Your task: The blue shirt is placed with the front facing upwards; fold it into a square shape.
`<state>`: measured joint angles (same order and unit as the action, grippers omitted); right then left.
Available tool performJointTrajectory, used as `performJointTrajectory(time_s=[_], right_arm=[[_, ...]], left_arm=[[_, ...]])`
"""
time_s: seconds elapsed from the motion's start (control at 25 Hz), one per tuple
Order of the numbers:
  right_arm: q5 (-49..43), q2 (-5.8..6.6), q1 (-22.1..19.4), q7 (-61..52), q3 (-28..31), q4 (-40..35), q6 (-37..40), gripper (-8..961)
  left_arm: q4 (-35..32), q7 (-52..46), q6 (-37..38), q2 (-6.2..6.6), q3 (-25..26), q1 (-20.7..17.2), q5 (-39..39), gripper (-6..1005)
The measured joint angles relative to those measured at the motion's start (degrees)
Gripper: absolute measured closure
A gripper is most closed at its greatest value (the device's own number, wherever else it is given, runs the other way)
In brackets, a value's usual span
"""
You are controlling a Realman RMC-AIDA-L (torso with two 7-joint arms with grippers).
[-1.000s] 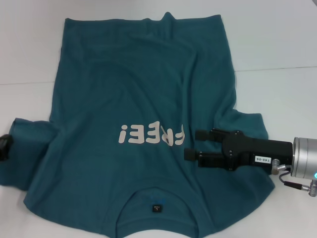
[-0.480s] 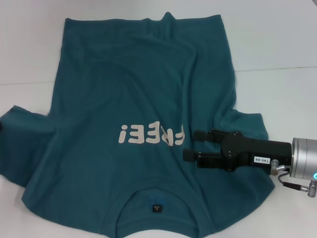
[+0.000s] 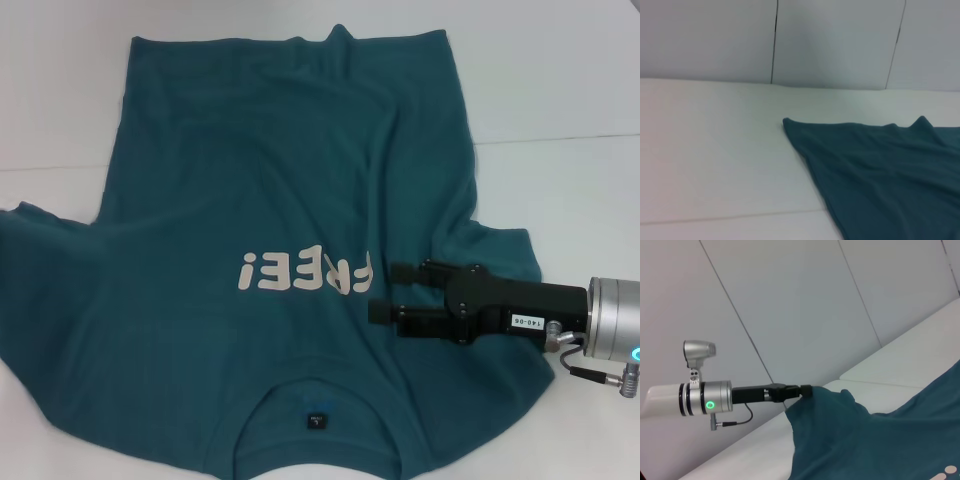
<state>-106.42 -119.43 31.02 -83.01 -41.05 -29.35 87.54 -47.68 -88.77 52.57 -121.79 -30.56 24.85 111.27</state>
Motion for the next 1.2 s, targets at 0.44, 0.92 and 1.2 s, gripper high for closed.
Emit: performJointTrajectory(time_s=[0.44,0.92,1.2], right_arm=[[0.0,0.00,0.0,0.0,-0.1,0.0,0.0,48],[0.0,0.00,-0.3,0.2,-0.5,0.3,0.3,48],[-0.3,0.00,-0.6,0.5,-0.5,0.4,0.4,49]], left_arm=[[-1.8,-1.4,1.1,-1.31,-1.9,-0.6,0.0,986],[-2.6,-4.1,17.3,-2.23,-3.2,-1.0,-6.2,984],[3.1,-3.7,20.0,-2.22,-4.4,0.3,-9.3,982]])
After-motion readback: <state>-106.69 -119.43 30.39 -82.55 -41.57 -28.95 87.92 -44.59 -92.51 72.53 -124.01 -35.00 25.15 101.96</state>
